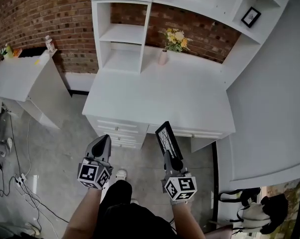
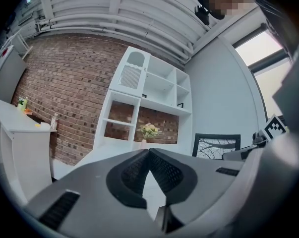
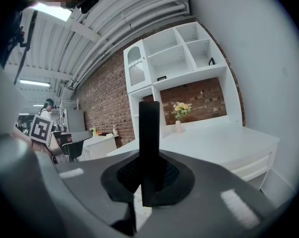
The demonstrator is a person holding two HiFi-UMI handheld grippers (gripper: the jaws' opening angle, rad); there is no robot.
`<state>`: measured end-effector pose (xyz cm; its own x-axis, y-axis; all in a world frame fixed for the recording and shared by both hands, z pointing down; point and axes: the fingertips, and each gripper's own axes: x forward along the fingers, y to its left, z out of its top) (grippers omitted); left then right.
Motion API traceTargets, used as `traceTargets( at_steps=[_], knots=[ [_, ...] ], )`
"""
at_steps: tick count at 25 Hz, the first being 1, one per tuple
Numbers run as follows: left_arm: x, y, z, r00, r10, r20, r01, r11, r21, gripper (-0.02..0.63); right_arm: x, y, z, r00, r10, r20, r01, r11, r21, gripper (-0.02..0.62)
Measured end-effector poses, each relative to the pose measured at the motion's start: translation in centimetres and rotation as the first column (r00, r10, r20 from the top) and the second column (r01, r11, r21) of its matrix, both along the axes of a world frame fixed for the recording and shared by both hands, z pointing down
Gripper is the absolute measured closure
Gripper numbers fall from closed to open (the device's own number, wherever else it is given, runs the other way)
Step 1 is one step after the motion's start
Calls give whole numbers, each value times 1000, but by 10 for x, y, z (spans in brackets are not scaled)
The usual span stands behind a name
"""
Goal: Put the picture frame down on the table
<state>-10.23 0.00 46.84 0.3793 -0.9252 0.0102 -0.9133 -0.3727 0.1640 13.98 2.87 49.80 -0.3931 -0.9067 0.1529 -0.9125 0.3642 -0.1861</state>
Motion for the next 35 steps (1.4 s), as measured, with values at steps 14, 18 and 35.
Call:
traceTargets(
  at_steps=[14, 18, 35],
  knots=[
    [-25, -112, 0, 998, 68, 6, -68, 998, -13, 612, -18, -104, -21, 992, 124, -12, -122, 987, 105, 581],
    [-31, -135, 4, 996, 84, 1, -84, 996, -18, 612, -27, -124, -14, 990, 142, -22, -139, 986, 90, 581],
    [-56, -194, 36, 994, 107, -2, -107, 992, -68, 612, -70, -192, 30, 987, 148, -70, -148, 989, 5, 581]
  ],
)
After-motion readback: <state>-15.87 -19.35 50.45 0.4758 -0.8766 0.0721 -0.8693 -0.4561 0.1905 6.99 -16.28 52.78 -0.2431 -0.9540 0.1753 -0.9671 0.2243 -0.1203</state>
